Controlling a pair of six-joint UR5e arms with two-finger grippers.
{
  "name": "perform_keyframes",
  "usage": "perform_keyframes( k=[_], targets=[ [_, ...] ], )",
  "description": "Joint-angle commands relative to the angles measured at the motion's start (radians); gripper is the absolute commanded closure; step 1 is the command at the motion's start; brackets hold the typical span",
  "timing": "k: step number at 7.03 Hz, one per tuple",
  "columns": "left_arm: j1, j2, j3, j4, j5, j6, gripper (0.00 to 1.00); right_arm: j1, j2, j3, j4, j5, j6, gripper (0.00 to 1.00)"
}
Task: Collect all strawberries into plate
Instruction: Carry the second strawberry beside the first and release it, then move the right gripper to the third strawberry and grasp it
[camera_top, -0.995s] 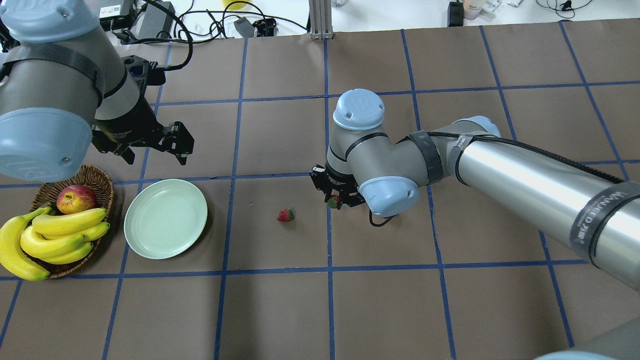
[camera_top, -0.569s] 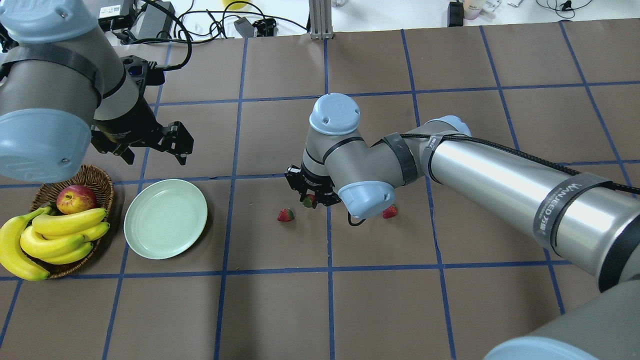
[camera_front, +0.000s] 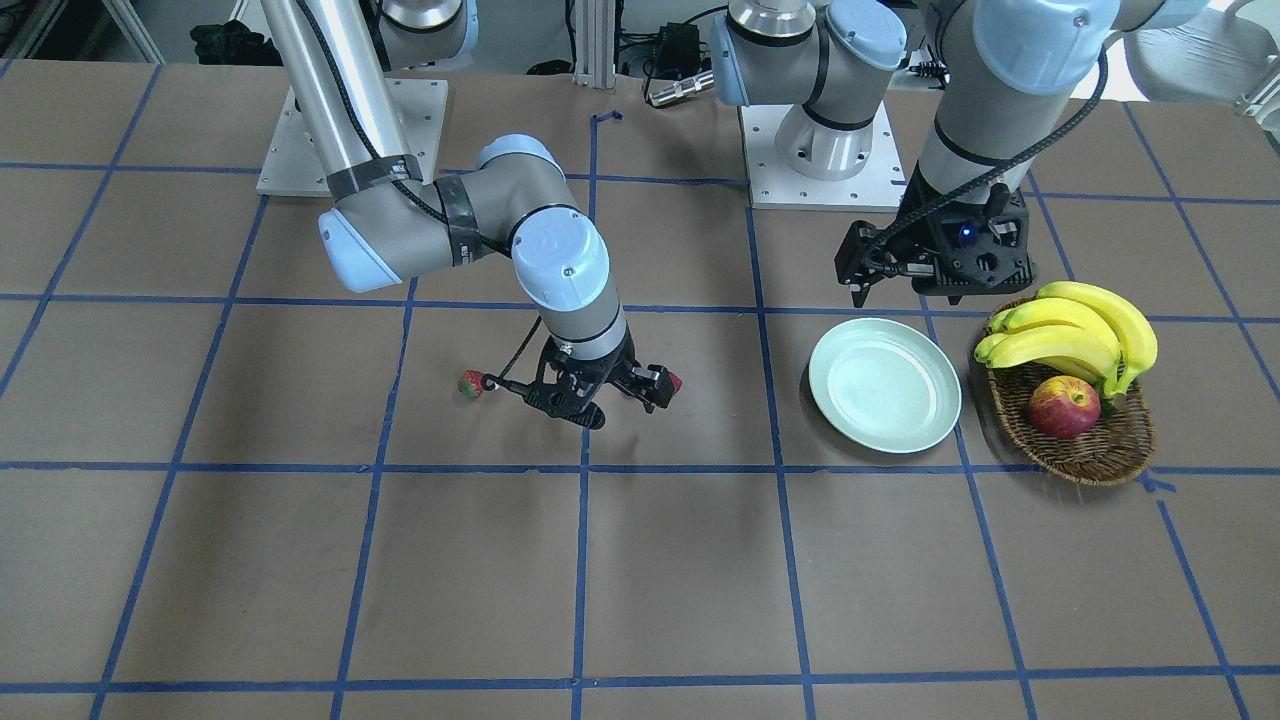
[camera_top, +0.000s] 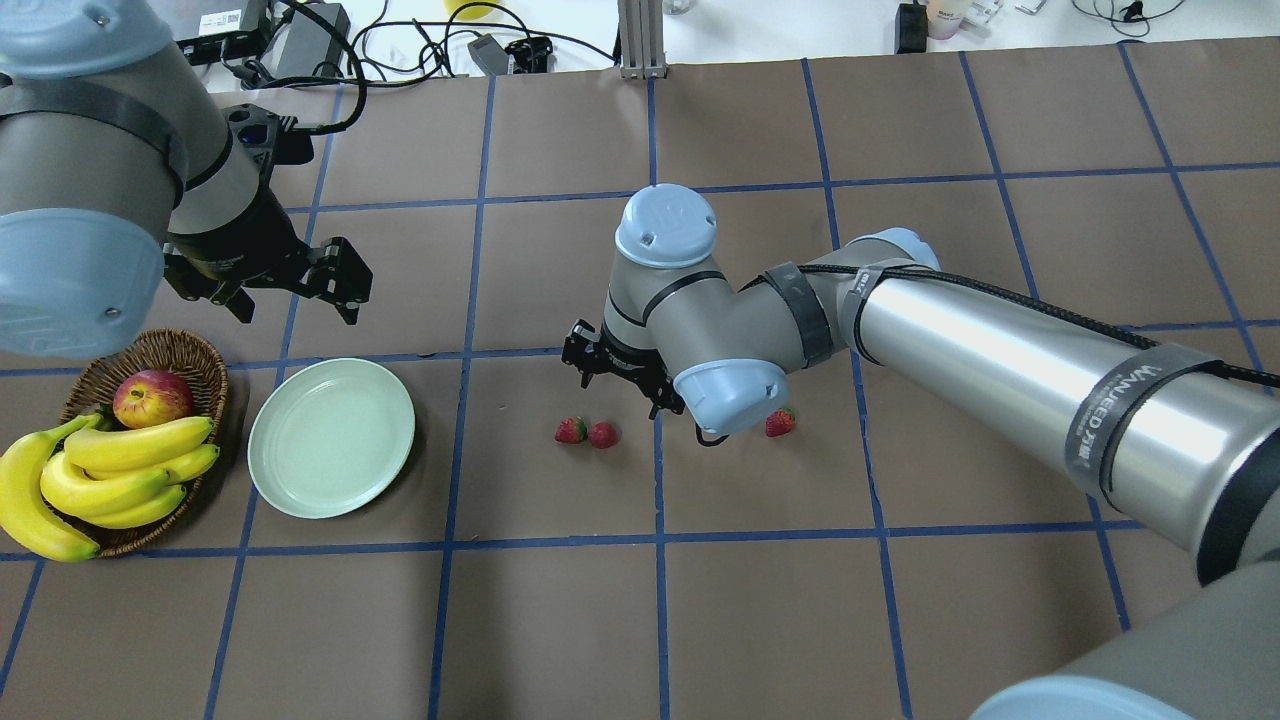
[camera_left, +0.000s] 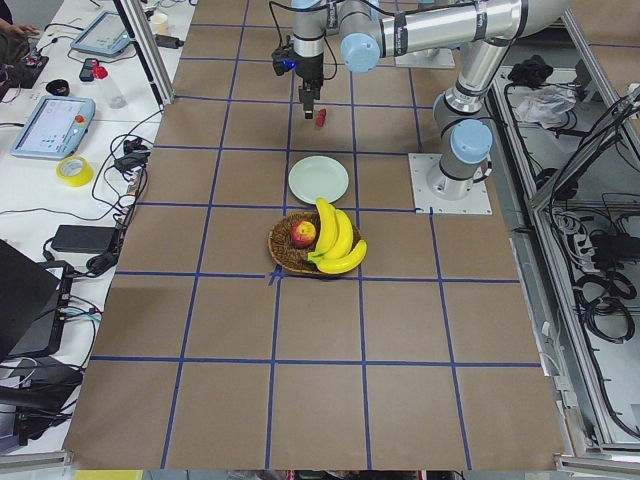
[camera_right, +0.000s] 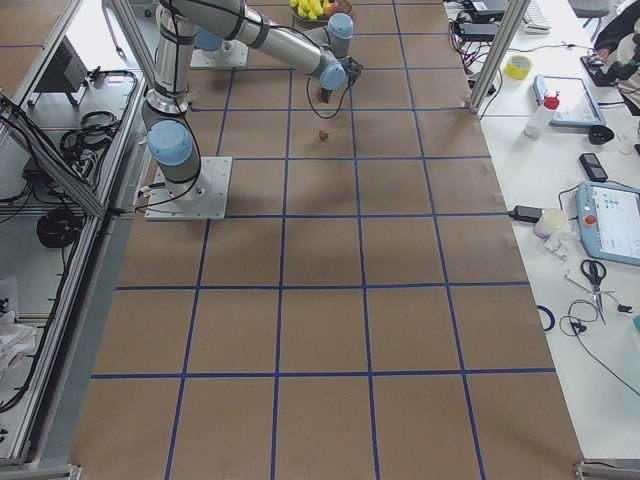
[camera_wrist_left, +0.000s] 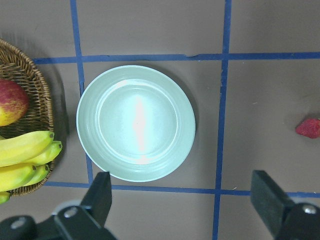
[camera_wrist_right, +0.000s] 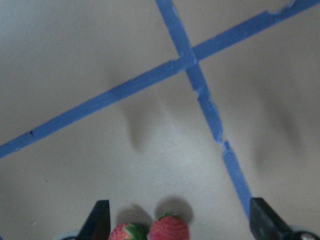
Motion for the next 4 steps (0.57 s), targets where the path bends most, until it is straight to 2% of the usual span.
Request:
perform_keyframes(
  k=[1, 2, 3, 4],
  targets=[
    [0.007, -0.003, 0.004, 0.004, -0.002, 0.009, 0.00, -0.107, -0.084, 0.012, 0.144, -0.163, -0.153, 0.00],
    [0.006, 0.005, 0.007, 0.002, -0.006, 0.001, 0.00, -0.185, -0.130, 0.047, 0.160, -0.170, -0.235, 0.00],
    [0.001, 0.019, 0.017, -0.012, -0.003, 0.000, 0.00, -0.219, -0.173, 0.129, 0.151, -0.171, -0.286, 0.00],
    [0.001, 0.026, 0.039, -0.036, -0.059, -0.006, 0.00, -0.226, -0.184, 0.210, 0.110, -0.170, -0.295, 0.03]
  ],
)
